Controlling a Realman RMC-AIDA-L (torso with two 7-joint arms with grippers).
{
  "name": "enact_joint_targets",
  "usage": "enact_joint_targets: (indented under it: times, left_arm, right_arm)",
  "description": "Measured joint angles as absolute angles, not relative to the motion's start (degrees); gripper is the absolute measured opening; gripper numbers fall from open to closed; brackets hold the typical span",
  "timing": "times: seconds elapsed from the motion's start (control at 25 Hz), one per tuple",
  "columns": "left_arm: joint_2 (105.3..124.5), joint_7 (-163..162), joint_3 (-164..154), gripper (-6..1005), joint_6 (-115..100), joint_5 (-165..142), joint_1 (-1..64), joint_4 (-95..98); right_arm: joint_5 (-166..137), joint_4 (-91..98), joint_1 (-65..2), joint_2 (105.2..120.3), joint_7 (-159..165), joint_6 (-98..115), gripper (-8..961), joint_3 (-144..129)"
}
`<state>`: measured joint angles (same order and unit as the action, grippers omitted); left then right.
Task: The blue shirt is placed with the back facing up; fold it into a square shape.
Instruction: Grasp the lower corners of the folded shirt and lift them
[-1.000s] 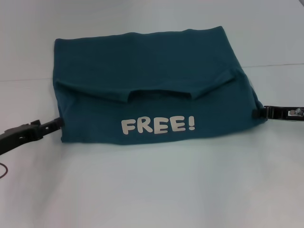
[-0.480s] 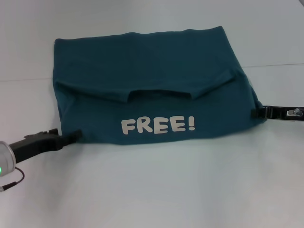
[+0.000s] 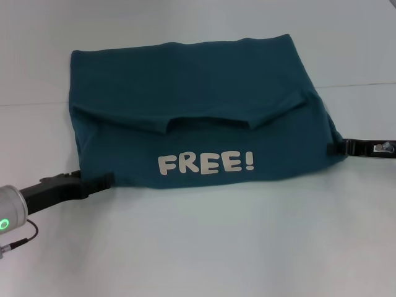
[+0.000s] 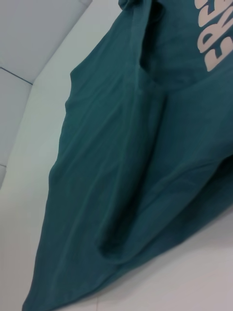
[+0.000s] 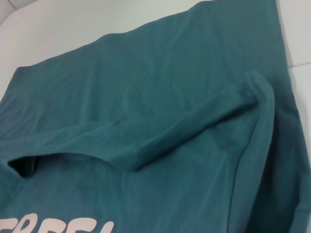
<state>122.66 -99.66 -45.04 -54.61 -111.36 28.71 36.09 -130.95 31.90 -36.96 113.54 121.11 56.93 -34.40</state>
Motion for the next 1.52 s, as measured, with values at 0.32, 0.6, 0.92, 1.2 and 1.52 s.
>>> enact_joint_targets:
  times: [0.32,0.6,0.92,1.2,1.52]
  left_arm:
    - [122.74,-99.40,-45.80,892,-54.67,-111.32,29.62,36.63]
    - [122.55,-99.24,-46.20,891,-54.35,-111.32,29.97,37.92]
    - [122.30,-99.04,-46.27,890,-53.74,-111.33,29.97,38.32]
    - [122.54,-99.15,-47.48,888,-54.10,-111.97,29.97,38.04]
    - [122.61,-99.38,-47.43,887,-54.66,-112.76,29.73,38.46]
  right_arm:
    - [-130.95,31.56,-37.07,113.54,121.11,56.73,38,-34.62]
    - [-130.95,31.41,-36.90,113.60,121.11,56.59,38,-34.72]
    - [-130.95,31.37,-36.91,113.71,121.11,56.59,38,-34.72]
    - [-130.95,31.37,-36.92,113.71,121.11,56.56,37,-34.72]
    - [-130.95,31.37,-36.99,113.71,121.11,56.49,37,-34.72]
